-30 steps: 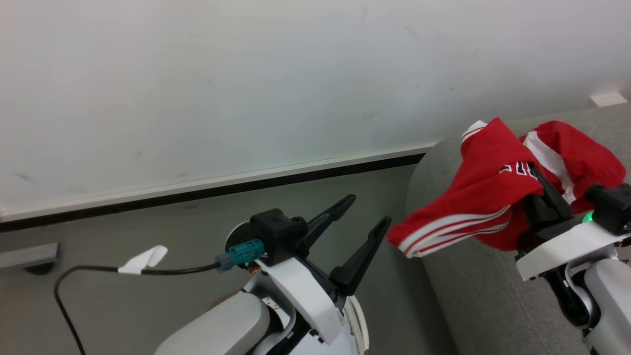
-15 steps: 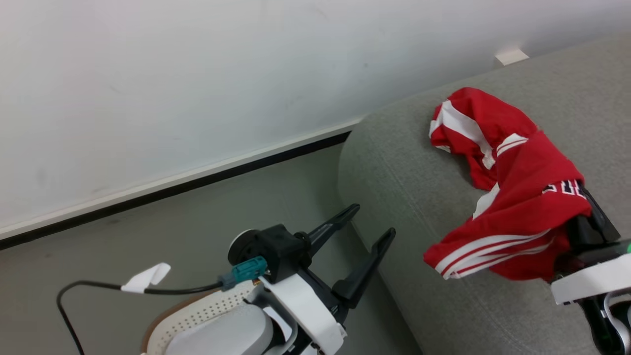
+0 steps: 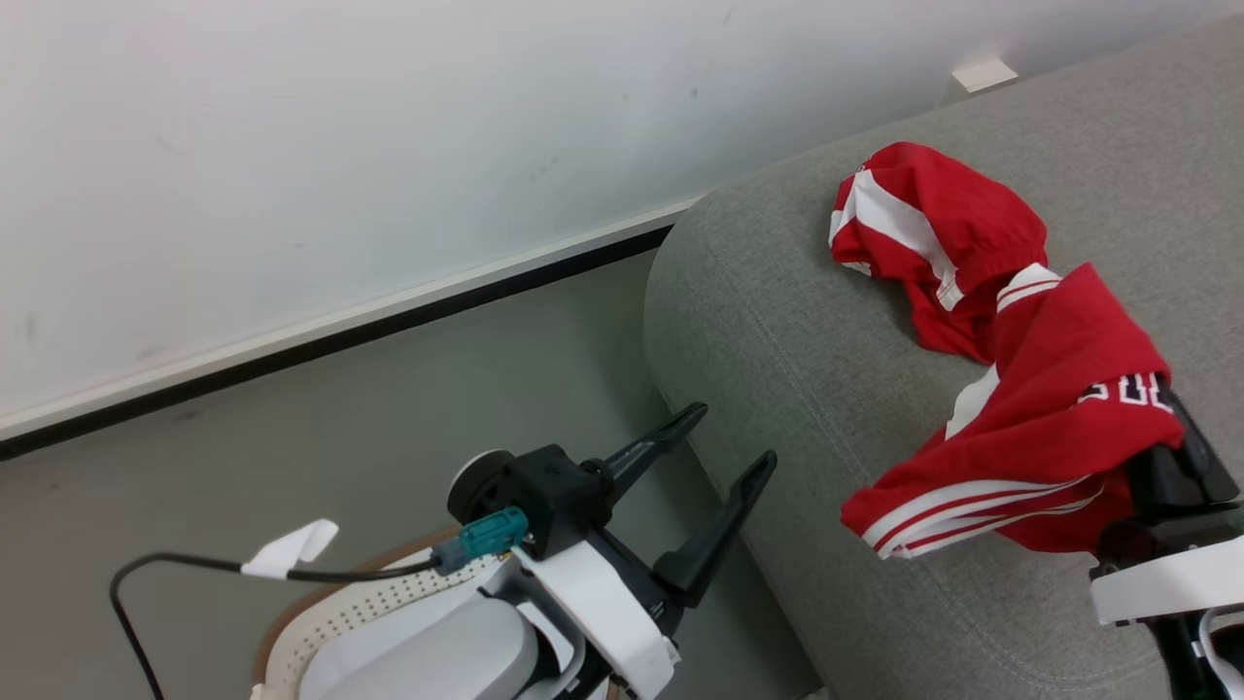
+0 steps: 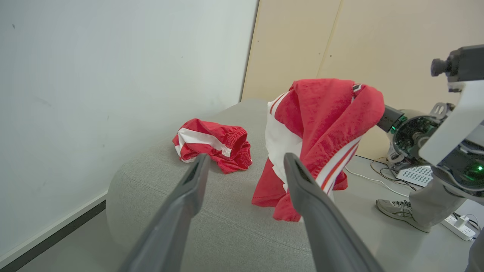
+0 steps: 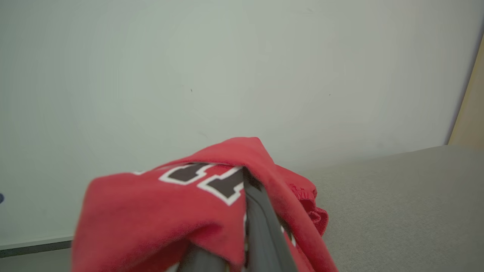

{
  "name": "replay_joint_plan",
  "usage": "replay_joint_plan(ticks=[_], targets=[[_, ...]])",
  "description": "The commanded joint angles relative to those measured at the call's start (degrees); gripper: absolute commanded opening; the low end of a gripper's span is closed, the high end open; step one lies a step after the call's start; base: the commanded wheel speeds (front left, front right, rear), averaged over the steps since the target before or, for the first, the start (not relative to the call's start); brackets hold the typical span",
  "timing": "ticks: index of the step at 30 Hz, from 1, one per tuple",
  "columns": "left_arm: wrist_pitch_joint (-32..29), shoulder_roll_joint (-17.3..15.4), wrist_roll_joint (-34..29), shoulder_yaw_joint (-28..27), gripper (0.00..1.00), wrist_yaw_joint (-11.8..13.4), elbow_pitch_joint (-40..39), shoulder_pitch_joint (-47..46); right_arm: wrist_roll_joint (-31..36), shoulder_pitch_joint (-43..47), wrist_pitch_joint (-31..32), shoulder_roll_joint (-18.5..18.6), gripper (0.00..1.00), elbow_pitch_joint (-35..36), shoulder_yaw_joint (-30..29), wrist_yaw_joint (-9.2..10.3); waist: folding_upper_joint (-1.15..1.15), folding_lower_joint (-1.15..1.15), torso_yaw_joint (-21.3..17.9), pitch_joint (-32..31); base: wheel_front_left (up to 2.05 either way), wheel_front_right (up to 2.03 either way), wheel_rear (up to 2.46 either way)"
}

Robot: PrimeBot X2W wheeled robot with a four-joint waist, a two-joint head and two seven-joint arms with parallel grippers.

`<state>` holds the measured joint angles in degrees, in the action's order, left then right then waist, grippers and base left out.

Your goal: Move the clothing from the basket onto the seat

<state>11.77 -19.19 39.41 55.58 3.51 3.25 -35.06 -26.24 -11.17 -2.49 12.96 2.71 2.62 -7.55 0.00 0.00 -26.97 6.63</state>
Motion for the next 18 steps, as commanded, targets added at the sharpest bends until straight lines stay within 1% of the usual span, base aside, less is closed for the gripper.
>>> replay_joint_plan(ticks=[1, 6, 11, 15, 18], targets=[[0.25, -0.56, -0.76, -0.06, 1.00, -0.17, 0.06, -0.50, 0.78, 0.26, 0.29, 0.23, 0.00, 0.78, -0.96, 0.13, 0.00, 0.00, 0.36, 0.47, 0.00, 0.00, 0.00], [-0.72, -1.50, -1.95, 0.39, 1.00, -0.37, -0.90, -1.95, 1.50, -2.85, 1.63, 1.14, 0.00, 2.13, -4.05, 0.13, 0.00, 0.00, 1.62, 3.08, 0.00, 0.00, 0.00], [-1.71, -3.06, -2.13, 0.25, 1.00, -0.39, -2.23, -3.15, 2.75, -8.38, 3.78, 1.56, 0.00, 0.96, -10.00, 0.13, 0.00, 0.00, 3.50, 6.89, 0.00, 0.00, 0.00], [-2.54, -4.51, -2.58, -0.09, 1.00, -0.37, -3.76, -4.12, 2.11, -14.44, 5.65, 2.92, 0.00, -1.44, -13.63, 0.13, 0.00, 0.00, 5.30, 10.77, 0.00, 0.00, 0.00], [-3.15, -6.03, -3.01, -0.54, 1.00, -0.38, -5.14, -4.93, 3.11, -18.75, 7.25, 5.03, 0.00, -3.30, -15.97, 0.13, 0.00, 0.00, 6.86, 14.02, 0.00, 0.00, 0.00]])
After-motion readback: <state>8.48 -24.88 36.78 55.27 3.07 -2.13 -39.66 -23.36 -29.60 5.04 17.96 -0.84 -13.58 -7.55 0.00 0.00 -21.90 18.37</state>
